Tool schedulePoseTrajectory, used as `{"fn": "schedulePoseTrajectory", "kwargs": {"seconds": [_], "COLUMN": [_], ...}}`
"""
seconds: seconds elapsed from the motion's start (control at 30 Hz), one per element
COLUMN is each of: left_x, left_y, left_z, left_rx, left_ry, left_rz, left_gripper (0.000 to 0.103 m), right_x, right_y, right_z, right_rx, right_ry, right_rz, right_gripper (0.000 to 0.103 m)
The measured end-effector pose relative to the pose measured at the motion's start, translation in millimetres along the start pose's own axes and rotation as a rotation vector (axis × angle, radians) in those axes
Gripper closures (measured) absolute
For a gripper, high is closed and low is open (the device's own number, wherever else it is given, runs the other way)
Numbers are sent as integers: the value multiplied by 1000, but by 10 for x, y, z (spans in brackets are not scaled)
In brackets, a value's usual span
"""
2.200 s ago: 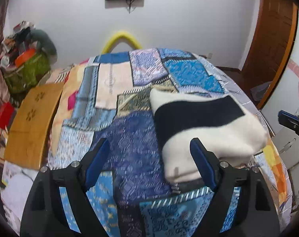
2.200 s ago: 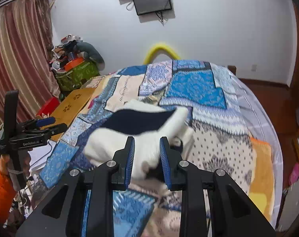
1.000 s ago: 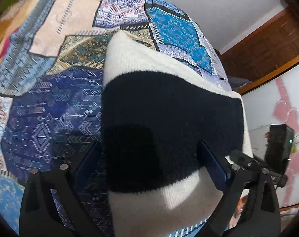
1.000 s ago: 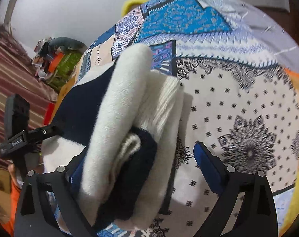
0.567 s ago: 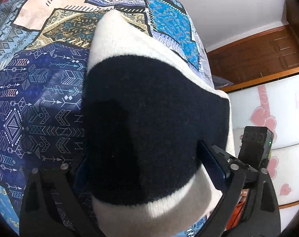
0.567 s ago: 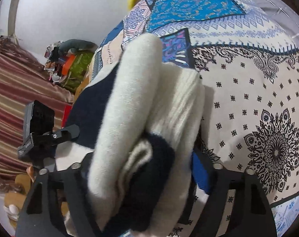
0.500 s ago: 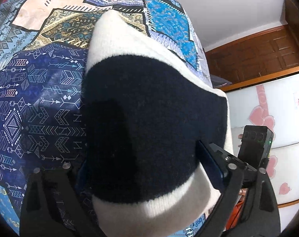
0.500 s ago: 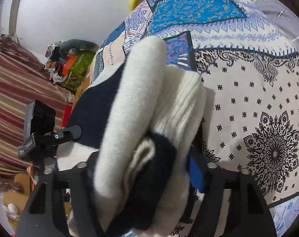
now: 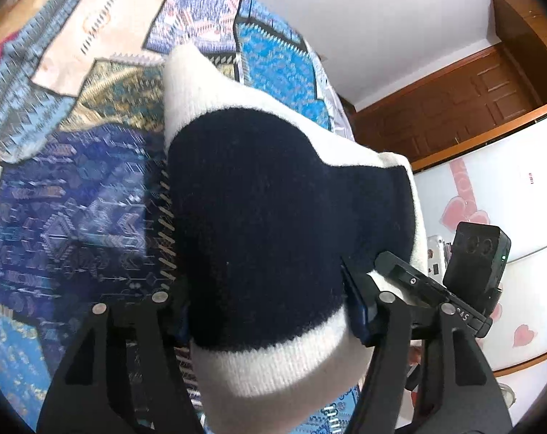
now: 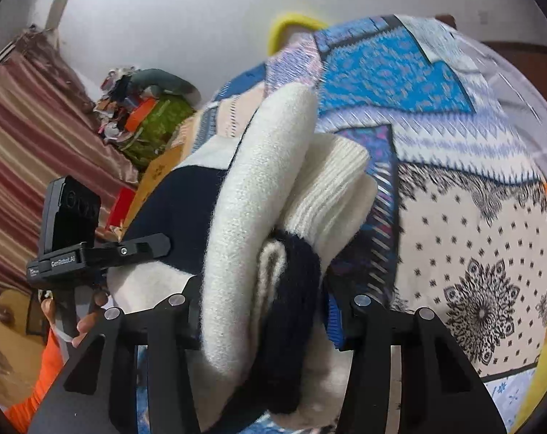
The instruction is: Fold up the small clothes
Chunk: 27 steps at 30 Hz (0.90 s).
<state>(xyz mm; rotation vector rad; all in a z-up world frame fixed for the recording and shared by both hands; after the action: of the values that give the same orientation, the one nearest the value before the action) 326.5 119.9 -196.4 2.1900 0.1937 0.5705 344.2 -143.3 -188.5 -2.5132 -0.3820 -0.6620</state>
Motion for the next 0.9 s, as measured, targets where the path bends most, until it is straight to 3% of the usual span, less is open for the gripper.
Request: {"fn": "schedulePoseTrajectory", "kwargs": {"seconds": [0.2, 0.4, 0.7, 0.9], "left_x": [3, -115, -332, -453], "left_y": [121, -1, -622, -771], "left_z": [-395, -703, -575, -527], "left_rx": [41, 87, 137, 129], "left_ry": [63, 95, 22, 18], "left_rz": [45, 32, -83, -98], "left_gripper": [39, 39, 38, 35], "right_x": [125, 131, -73, -106], "right_y": [-269, -521, -605, -558], "right_z": [2, 183, 762, 805], "right_rx": [55, 101, 88, 65], "right_ry": [26, 2, -138, -141], "right_rz": [-29, -51, -79, -102], "right_gripper": [59, 59, 58, 53]}}
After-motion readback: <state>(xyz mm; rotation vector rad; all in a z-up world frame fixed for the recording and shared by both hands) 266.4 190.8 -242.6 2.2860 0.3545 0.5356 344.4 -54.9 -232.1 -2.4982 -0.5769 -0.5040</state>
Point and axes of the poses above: each gripper's, at about its wrist camera, not at the fingertips, and z roughly the way its jaws point, y to its right, x to its top, the point moved 1 cm from there along z, roughly the way its jaws point, and after that the axes turned 12 degrees about -x, right-handed, at the moved point
